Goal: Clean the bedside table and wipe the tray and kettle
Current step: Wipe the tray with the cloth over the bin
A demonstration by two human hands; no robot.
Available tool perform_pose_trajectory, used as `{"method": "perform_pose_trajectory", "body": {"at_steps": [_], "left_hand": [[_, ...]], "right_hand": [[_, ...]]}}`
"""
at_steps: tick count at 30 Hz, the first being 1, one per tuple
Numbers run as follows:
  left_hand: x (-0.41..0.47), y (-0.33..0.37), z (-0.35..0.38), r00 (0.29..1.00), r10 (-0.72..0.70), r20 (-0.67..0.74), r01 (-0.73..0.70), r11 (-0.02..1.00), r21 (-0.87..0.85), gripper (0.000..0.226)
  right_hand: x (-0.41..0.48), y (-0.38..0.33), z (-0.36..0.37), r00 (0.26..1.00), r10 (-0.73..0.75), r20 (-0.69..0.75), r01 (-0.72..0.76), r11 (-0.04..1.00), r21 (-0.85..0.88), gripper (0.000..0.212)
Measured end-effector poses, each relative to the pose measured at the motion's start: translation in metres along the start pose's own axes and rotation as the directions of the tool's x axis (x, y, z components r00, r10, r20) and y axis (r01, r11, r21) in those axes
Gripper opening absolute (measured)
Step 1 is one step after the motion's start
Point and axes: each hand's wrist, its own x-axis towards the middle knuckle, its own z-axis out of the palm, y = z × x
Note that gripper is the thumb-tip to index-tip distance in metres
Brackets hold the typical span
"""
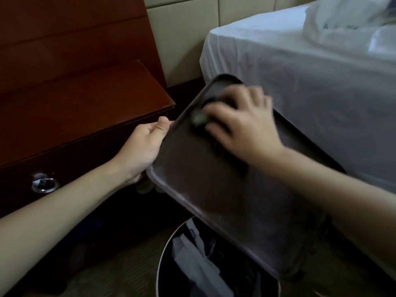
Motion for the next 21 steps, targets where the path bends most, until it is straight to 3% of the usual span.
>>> {"method": "perform_pose_trajectory", "body": {"at_steps": [2,6,9,13,16,21], "left_hand": [[-0.003,-0.003,-0.002,1.000,-0.011,-0.022,0.011,1.000,0.009,0.035],[-0.002,0.000,0.000,0.998,0.016,-0.066,-0.013,0.999,0.050,0.036],[-0.001,0.005,0.000,0.996,0.054,-0.066,-0.047,0.994,0.099,0.037],[-0.001,0.012,-0.006,0.999,0.038,-0.004,-0.037,0.987,0.159,0.036],[0.001,0.020,-0.004,0.993,-0.067,0.101,0.051,0.986,0.158,0.040],[0.003,0.029,0.014,0.984,-0.118,0.136,0.127,0.990,-0.056,0.047]], "right_hand": [[0.015,0.013,-0.006,0.975,0.221,0.019,-0.222,0.974,0.045,0.037],[0.026,0.002,0.001,0.933,0.360,-0.007,-0.356,0.925,0.136,0.040],[0.035,-0.003,0.003,0.880,0.473,0.050,-0.469,0.845,0.259,0.051],[0.038,0.003,0.002,0.899,0.429,0.083,-0.432,0.841,0.326,0.048],[0.039,0.002,0.000,0.933,0.358,0.044,-0.349,0.864,0.362,0.046],[0.041,-0.005,-0.002,0.971,0.239,-0.033,-0.220,0.933,0.284,0.044]]}}
